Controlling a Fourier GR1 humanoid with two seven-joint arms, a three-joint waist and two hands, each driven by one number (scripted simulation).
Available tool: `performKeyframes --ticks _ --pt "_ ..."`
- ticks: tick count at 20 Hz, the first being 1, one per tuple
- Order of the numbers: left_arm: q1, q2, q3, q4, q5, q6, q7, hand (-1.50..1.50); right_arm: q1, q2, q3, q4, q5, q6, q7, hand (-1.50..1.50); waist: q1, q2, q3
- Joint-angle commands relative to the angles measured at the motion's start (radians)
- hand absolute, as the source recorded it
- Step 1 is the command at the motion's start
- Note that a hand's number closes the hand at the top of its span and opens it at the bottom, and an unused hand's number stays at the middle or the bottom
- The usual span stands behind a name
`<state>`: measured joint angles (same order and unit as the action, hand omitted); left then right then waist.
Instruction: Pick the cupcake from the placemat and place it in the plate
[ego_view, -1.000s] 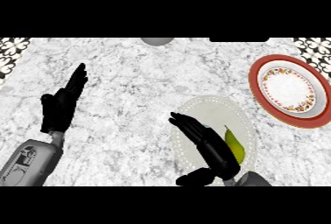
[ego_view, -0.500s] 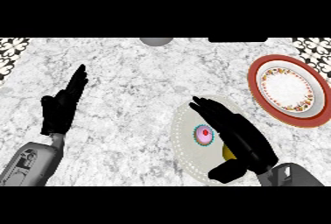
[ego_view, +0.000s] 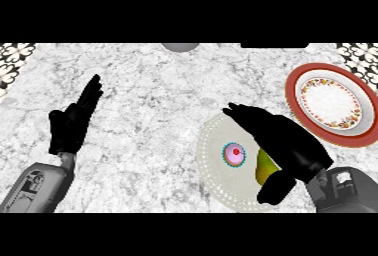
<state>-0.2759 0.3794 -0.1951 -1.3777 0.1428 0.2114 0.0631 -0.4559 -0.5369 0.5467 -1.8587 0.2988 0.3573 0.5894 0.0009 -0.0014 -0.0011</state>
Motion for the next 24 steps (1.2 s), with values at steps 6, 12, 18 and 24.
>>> performKeyframes --ticks 6,12,18,24 --pt "-0.021 -0.031 0.050 -0.034 -0.028 -0.055 0.062 0.00 0.013 0.099 -0.046 0.178 0.101 0.105 -0.099 -1.50 0.002 0.002 0.001" --pt "-0.024 -0.058 0.069 0.033 -0.080 -0.052 0.005 0.00 0.009 0.174 0.020 0.288 0.220 0.134 -0.085 -1.50 0.000 0.003 0.001" --pt "-0.016 -0.069 0.103 -0.001 -0.095 -0.096 0.036 0.00 0.077 0.240 0.033 0.389 0.364 0.071 -0.189 -1.50 0.000 0.002 0.001" --pt "0.034 -0.098 0.122 -0.018 -0.129 -0.099 0.001 0.00 0.028 0.283 -0.021 0.590 0.447 0.046 -0.302 -1.50 0.006 0.002 0.001"
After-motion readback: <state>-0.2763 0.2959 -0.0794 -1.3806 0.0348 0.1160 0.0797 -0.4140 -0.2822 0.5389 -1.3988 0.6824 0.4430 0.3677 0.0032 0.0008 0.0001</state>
